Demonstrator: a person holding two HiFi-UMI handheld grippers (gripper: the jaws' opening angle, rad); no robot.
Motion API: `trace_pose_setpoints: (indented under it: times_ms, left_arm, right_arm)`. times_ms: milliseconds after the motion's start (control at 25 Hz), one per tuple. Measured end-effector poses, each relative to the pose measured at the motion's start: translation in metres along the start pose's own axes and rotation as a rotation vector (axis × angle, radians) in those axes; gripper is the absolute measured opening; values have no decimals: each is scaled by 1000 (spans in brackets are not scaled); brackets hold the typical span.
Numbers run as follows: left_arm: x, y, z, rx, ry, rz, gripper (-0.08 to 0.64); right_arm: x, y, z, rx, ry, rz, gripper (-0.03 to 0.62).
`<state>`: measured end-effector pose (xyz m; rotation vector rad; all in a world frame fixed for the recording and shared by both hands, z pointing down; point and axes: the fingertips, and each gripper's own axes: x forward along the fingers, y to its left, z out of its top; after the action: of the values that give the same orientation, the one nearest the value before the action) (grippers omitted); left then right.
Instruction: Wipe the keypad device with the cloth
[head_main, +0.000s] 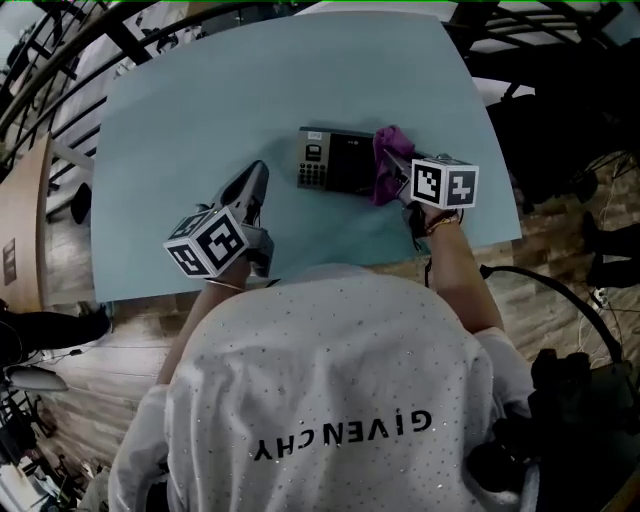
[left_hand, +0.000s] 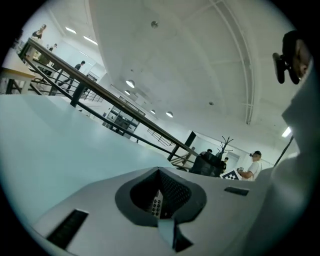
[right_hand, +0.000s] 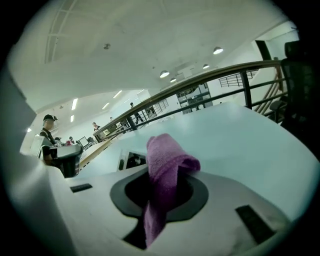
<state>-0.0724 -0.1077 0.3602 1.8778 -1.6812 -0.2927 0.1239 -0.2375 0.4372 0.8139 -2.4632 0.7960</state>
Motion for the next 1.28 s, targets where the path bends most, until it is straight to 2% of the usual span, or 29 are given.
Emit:
trace_pose_setpoints:
  times_ms: [120, 200, 320, 440, 600, 680, 800, 1040, 1280]
  left_arm:
    - [-14, 7, 14, -4, -90, 54, 0]
    - [-21, 9, 17, -5, -118, 76, 0]
    - [-24, 9, 14, -16, -111, 81, 0]
    - [-25, 7, 6, -33, -94, 72, 0]
    - [-22, 8, 2, -39, -85, 71, 0]
    - [-19, 8, 1, -41, -83, 68, 0]
    - [-16, 5, 2, -39, -87, 61, 0]
    - [-13, 4, -2, -37, -72, 51, 0]
    - [-13, 3, -9, -42, -62, 37, 0]
  right_arm:
    - [3, -4, 25, 12, -62, -39, 48]
    - [8, -3, 37, 34, -103, -39, 48]
    - [9, -3, 45, 70, -161, -41, 48]
    - [11, -5, 36, 104, -168, -40, 48]
    - [14, -4, 26, 219, -194, -14, 48]
    - [13, -7, 19, 250, -181, -24, 48]
    - [15, -8, 3, 213, -120, -53, 48]
    - [15, -4, -22, 168, -60, -68, 48]
    - [15, -1, -47, 168, -1, -73, 48]
